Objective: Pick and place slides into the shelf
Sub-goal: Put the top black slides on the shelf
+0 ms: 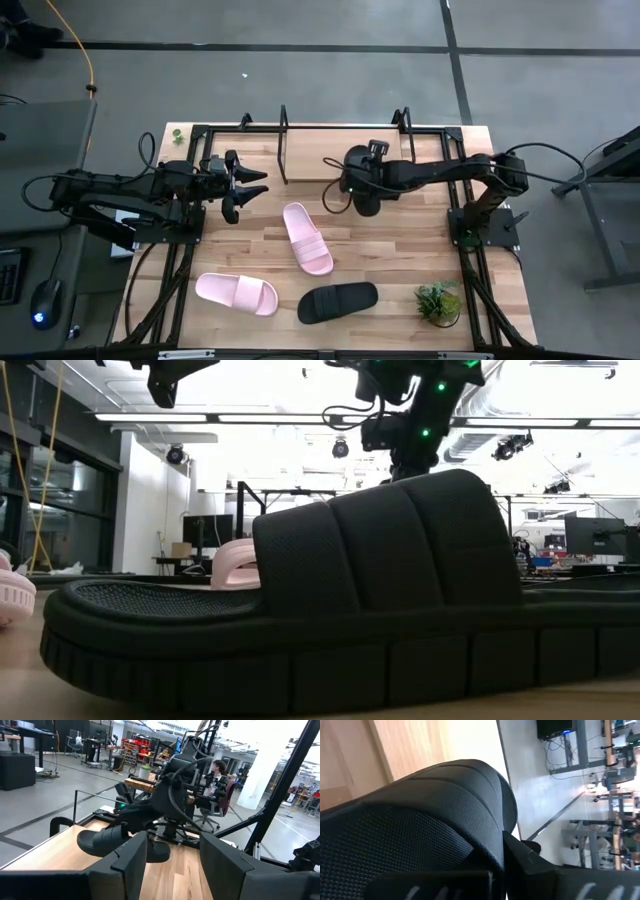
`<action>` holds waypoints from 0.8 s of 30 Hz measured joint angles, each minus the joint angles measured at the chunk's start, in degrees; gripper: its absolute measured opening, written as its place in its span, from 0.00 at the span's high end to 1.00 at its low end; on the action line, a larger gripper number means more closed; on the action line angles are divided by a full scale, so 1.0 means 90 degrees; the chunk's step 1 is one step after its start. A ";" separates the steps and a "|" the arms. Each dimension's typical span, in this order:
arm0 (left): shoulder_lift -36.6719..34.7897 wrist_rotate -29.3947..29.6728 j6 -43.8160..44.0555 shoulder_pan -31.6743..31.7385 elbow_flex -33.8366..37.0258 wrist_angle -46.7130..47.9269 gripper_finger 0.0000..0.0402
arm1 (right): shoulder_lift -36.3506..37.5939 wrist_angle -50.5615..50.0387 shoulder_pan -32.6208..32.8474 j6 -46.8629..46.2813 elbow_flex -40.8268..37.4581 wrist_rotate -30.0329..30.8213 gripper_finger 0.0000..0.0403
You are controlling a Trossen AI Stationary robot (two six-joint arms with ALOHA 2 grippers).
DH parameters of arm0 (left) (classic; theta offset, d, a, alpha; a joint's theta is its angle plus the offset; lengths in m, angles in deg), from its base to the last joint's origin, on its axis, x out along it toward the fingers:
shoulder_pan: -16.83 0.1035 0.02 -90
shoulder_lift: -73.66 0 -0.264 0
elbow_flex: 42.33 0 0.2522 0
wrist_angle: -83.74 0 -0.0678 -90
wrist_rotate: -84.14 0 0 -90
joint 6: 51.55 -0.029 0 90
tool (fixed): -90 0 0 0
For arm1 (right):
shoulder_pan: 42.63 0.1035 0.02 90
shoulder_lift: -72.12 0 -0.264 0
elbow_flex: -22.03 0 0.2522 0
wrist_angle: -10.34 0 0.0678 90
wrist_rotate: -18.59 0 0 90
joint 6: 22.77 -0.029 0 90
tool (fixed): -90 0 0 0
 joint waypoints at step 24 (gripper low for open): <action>0.0000 -0.0002 0.0002 0.0000 0.0000 0.0108 0.58 | -0.0141 0.1371 -0.1804 0.1359 -0.0002 -0.0831 1.00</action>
